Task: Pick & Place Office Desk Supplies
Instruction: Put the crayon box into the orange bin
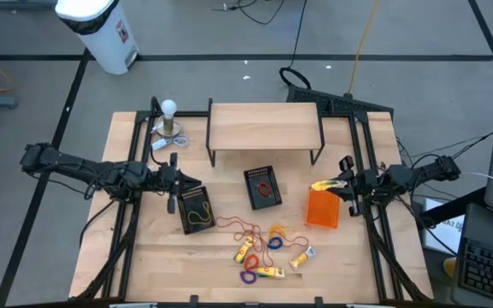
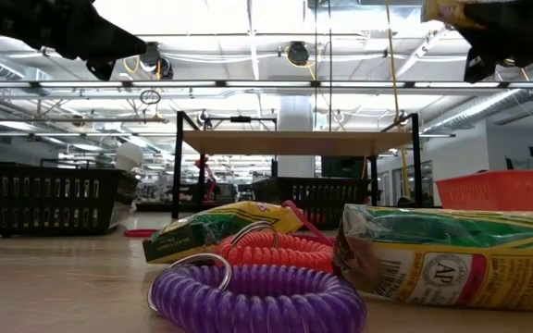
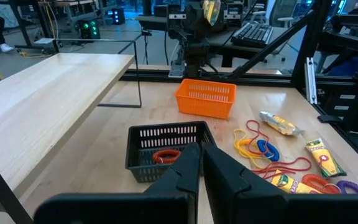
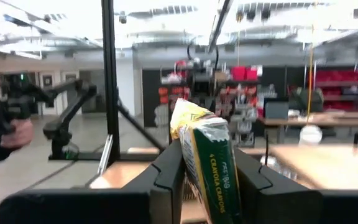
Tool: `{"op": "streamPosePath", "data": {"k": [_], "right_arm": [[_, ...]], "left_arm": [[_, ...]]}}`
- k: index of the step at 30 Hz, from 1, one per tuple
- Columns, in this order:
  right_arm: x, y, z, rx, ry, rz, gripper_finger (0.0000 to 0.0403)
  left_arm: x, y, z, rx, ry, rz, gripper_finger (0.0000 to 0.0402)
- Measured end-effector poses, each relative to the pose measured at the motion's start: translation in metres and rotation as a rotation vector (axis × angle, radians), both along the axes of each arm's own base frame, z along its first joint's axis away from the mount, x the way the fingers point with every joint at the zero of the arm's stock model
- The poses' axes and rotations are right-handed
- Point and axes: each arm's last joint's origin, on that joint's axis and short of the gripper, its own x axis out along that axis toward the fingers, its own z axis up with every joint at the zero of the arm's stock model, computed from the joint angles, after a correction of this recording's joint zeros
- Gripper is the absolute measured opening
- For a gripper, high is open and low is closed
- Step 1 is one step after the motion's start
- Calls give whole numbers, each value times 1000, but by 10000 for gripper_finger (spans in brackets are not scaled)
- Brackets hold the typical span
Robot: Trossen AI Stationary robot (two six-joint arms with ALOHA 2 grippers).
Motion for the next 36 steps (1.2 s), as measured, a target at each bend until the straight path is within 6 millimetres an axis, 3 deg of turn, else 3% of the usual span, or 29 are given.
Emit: {"op": "streamPosePath", "data": {"k": [4, 10, 19, 26, 36], "right_arm": [[-8, -3, 26, -17, -48, -25, 65], [-16, -8, 70, -38, 75, -91, 65], [-2, -5, 114, 44, 452, -142, 63], [13, 2, 118, 168, 767, -125, 64], [24, 12, 94, 350, 1200, -82, 64]], "left_arm": [[0, 0, 0, 0, 0, 0, 24], [0, 0, 0, 1, 1, -1, 24], [0, 0, -1, -2, 10, -16, 24], [0, -1, -1, -1, 9, -17, 24], [0, 0, -1, 9, 11, -17, 24]]}}
